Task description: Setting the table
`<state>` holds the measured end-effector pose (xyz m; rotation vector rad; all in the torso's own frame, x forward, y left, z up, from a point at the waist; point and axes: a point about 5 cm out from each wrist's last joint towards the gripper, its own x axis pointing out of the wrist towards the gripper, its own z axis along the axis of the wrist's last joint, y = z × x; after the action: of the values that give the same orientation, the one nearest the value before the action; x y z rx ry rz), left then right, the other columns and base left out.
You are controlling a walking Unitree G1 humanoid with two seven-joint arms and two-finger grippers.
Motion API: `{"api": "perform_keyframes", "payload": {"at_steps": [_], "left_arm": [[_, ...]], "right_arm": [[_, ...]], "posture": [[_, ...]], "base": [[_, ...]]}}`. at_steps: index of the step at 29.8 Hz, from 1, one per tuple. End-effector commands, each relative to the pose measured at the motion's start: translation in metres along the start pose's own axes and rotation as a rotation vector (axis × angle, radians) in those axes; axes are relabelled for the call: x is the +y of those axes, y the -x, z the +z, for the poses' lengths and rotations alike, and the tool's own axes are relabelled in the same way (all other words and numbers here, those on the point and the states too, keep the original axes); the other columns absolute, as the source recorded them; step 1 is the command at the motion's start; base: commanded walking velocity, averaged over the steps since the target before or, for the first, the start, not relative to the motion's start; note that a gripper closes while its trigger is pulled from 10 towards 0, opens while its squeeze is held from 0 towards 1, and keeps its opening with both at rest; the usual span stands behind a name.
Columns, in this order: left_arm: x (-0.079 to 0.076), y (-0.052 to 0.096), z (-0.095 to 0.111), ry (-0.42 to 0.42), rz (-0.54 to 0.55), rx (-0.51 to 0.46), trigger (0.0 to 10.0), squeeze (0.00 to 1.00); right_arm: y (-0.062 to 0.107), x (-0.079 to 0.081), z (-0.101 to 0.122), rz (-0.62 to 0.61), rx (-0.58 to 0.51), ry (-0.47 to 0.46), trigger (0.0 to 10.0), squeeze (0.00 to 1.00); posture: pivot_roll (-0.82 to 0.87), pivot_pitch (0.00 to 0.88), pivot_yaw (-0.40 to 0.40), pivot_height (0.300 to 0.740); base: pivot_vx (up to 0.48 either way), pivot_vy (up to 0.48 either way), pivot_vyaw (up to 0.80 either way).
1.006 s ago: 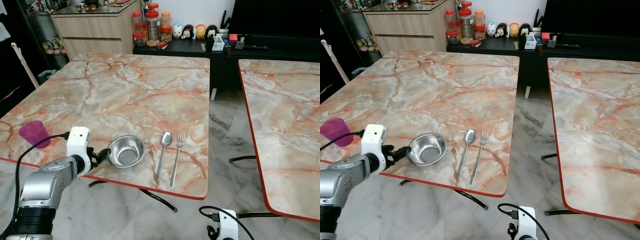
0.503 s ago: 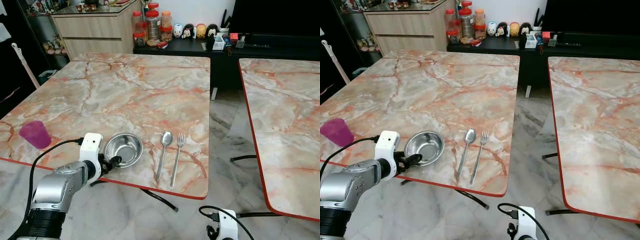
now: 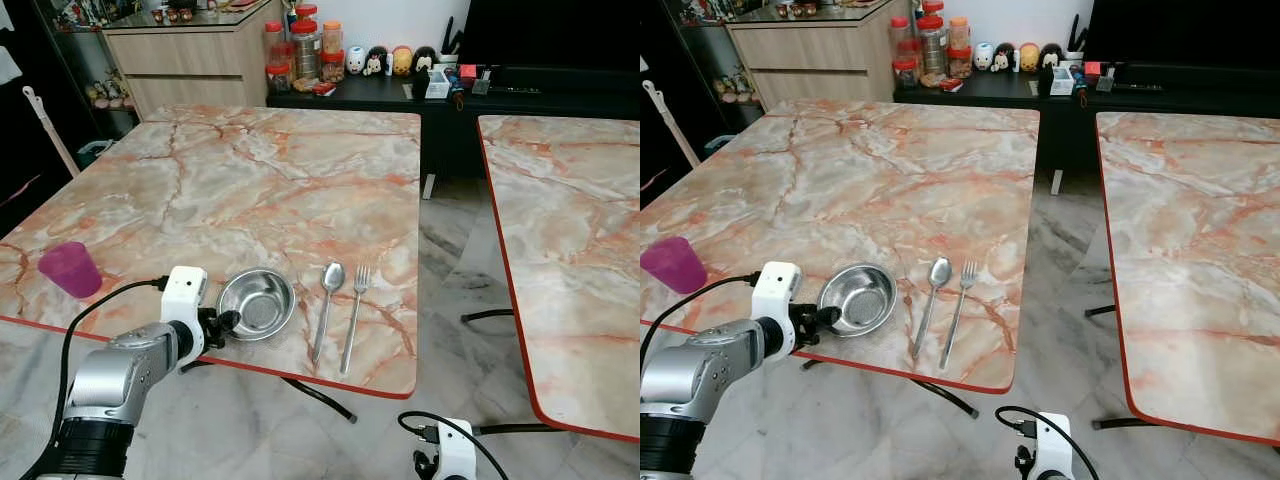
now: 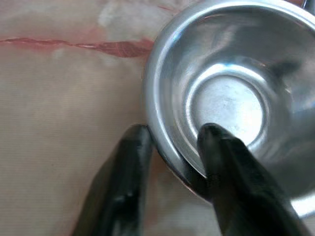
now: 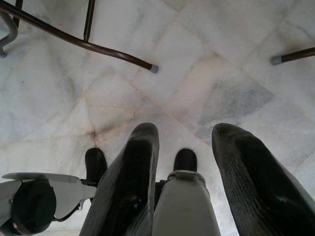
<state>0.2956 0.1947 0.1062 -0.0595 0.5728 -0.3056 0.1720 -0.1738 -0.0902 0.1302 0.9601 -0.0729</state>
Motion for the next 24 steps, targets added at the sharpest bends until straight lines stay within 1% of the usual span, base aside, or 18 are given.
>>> {"api": "perform_keyframes", "payload": {"at_steps": [1,15,20,24], "left_arm": [[0.002,0.004,0.001,0.011,0.011,-0.01,0.0,0.0],[0.004,0.004,0.003,0.02,0.016,-0.024,0.0,0.0],[0.002,0.003,0.004,0.041,0.01,-0.051,0.0,0.0],[0.001,0.004,0.014,0.12,0.011,-0.136,0.0,0.0]], "right_arm": [[-0.001,0.002,0.002,0.002,-0.007,-0.015,10.0,0.0],[-0.001,0.003,0.003,0.004,-0.008,-0.013,10.0,0.0],[-0.001,0.003,0.004,0.004,-0.008,-0.012,10.0,0.0],[-0.001,0.002,0.004,0.004,-0.009,-0.013,10.0,0.0]], "posture": [[0.08,0.0,0.06,0.732],[0.09,0.0,0.058,0.732],[0.09,0.0,0.057,0.732],[0.09,0.0,0.052,0.732]], "base": [[0.0,0.0,0.0],[0.0,0.0,0.0],[0.0,0.0,0.0],[0.0,0.0,0.0]]}}
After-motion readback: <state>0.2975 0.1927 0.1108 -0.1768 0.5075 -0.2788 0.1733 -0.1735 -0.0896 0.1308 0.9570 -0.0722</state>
